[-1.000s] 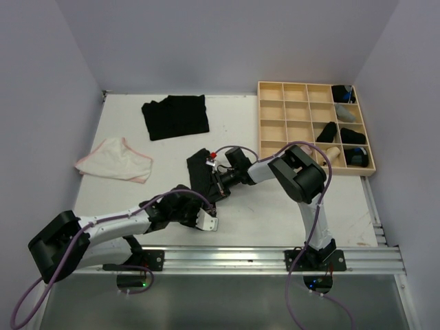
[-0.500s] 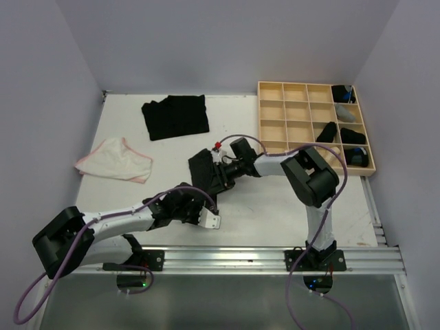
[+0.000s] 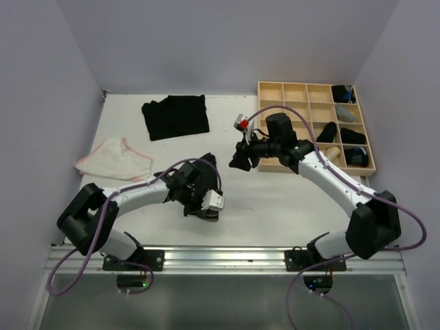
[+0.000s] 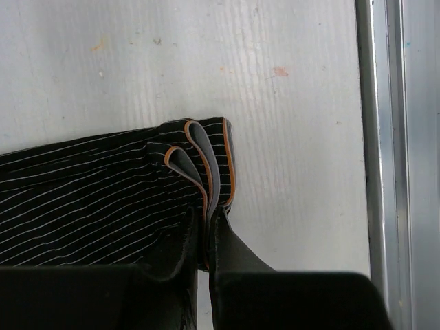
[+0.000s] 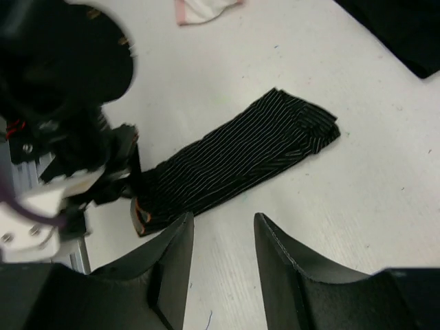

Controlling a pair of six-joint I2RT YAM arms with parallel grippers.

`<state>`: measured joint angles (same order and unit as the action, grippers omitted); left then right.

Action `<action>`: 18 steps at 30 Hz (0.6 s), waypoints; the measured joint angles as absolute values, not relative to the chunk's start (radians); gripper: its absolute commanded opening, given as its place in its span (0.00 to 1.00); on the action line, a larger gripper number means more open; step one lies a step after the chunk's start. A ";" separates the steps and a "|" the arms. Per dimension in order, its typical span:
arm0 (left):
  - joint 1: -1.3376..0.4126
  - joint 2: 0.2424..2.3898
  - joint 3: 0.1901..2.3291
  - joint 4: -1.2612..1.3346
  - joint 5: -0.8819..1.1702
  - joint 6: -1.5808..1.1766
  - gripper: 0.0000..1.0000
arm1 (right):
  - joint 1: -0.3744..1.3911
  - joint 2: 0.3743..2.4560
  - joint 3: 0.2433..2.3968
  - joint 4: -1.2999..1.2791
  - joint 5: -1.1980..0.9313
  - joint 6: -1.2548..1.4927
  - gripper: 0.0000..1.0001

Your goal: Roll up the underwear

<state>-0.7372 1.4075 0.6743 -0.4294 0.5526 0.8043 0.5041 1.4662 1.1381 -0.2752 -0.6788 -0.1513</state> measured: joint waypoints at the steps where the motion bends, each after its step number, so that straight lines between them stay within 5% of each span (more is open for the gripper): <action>1: -0.712 1.447 0.712 -0.465 0.583 0.808 0.00 | 0.506 1.430 1.122 -0.300 -0.673 -0.189 0.44; 13: -0.498 1.912 1.113 -0.882 0.921 0.883 0.00 | 0.555 1.163 0.884 -0.529 -0.660 -0.487 0.41; 18: -0.430 2.062 1.213 -1.024 1.030 0.902 0.00 | 0.712 1.164 0.835 -0.482 -0.587 -0.526 0.57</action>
<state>-0.4297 2.0621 1.2133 -1.0245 1.0302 0.9024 0.7120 1.1637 0.8349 -0.4824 -0.5873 -0.5262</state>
